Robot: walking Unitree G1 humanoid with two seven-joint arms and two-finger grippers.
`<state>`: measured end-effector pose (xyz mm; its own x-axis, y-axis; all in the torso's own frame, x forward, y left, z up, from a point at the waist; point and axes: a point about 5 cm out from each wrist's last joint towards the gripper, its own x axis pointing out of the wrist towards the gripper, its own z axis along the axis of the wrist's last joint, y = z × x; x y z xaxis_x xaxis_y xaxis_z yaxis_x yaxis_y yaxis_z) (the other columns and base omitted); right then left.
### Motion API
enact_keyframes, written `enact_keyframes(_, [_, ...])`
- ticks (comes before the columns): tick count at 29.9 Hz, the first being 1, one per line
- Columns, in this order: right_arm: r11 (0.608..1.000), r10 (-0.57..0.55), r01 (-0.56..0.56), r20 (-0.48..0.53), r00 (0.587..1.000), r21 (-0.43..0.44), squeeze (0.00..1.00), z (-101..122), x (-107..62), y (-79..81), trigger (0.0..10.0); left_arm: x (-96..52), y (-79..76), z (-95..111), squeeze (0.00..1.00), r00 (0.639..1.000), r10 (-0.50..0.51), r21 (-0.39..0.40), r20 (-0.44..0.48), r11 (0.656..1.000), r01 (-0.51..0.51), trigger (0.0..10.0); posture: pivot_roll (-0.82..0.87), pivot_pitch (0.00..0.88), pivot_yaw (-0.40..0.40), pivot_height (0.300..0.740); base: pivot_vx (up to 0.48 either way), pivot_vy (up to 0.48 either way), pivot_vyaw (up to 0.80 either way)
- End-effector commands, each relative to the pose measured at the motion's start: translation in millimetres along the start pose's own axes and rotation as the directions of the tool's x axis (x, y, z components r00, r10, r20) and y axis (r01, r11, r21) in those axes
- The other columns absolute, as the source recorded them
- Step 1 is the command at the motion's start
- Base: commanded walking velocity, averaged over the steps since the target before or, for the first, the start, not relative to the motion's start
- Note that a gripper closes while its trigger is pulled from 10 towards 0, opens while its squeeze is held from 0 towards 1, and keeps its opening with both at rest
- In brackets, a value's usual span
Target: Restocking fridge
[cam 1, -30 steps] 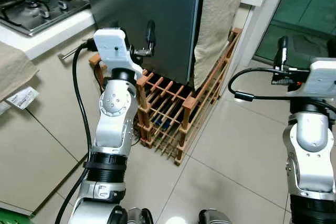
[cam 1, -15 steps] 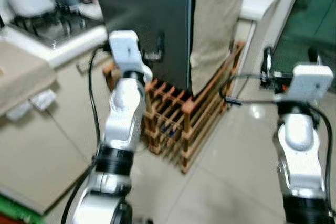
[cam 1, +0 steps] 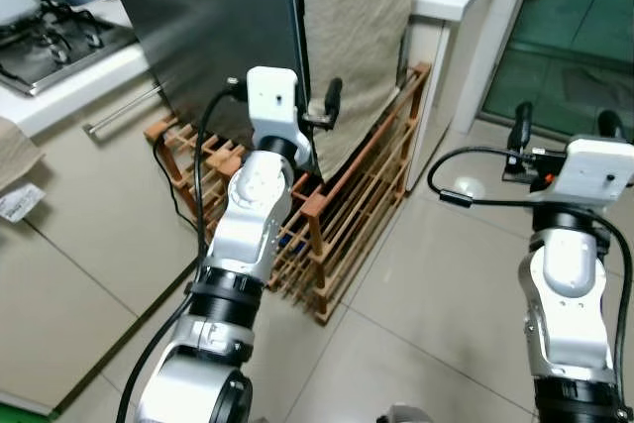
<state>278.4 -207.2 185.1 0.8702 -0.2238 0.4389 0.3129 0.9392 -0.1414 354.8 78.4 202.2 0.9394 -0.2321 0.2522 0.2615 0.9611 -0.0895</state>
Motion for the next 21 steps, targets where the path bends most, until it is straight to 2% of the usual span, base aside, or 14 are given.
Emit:
enact_keyframes(1, [1.0,0.021,-0.022,0.008,1.0,0.014,0.23,2,0.7,7.0,10.0,-2.3,5.0,-1,0.0,1.0,0.001,-0.004,-0.003,1.0,-0.001,10.0,-0.22,0.04,0.085,0.732,0.0,0.0,0.0])
enact_keyframes(3, [0.999,0.028,-0.028,0.004,1.0,0.02,0.24,2,1.5,9.2,10.0,-2.6,3.7,-1,0.0,1.0,-0.008,-0.012,-0.003,1.0,0.008,10.0,-0.22,0.04,0.084,0.732,0.0,0.0,0.0])
enact_keyframes(9, [0.999,0.041,-0.041,-0.009,0.999,0.017,0.24,-1,3.7,11.6,10.0,-1.8,8.1,-2,0.0,0.999,0.033,-0.045,-0.014,0.998,-0.034,10.0,-0.22,0.04,0.082,0.732,0.0,0.0,-0.8])
enact_keyframes(14, [0.998,0.059,-0.059,-0.001,0.998,0.005,0.24,0,3.8,12.9,10.0,-1.9,8.2,-1,0.0,0.999,0.04,-0.044,-0.006,0.998,-0.04,10.0,-0.22,0.041,0.079,0.732,0.0,0.0,0.0])
enact_keyframes(16, [0.998,0.065,-0.065,0.01,0.998,-0.004,0.24,2,4.0,13.7,10.0,-3.0,12.5,-2,0.0,0.996,0.085,-0.12,-0.007,0.989,-0.085,10.0,-0.22,0.042,0.078,0.732,0.0,0.0,0.0])
enact_keyframes(17, [0.997,0.074,-0.072,0.05,0.996,-0.032,0.24,9,5.3,14.5,10.0,-3.6,15.8,3,0.0,0.993,0.118,-0.159,0.02,0.981,-0.114,10.0,-0.21,0.044,0.076,0.732,0.255,0.0,0.0])
enact_keyframes(18, [0.989,0.129,-0.108,0.216,0.968,-0.106,0.24,43,11.7,19.0,10.0,-4.5,19.4,23,0.0,0.979,0.163,-0.184,0.122,0.973,-0.139,10.0,-0.22,0.047,0.077,0.732,0.296,0.0,0.0])
enact_keyframes(19, [0.985,0.145,-0.115,0.263,0.954,-0.128,0.24,53,12.8,20.4,10.0,-5.0,20.0,29,0.0,0.973,0.172,-0.184,0.152,0.972,-0.143,10.0,-0.22,0.047,0.077,0.732,0.289,0.0,0.0])
enact_keyframes(21, [0.983,0.165,-0.124,0.35,0.922,-0.137,0.24,77,20.1,19.9,10.0,-5.4,21.2,57,0.0,0.943,0.198,-0.178,0.266,0.972,-0.154,10.0,-0.22,0.045,0.075,0.732,0.287,0.33,0.0])
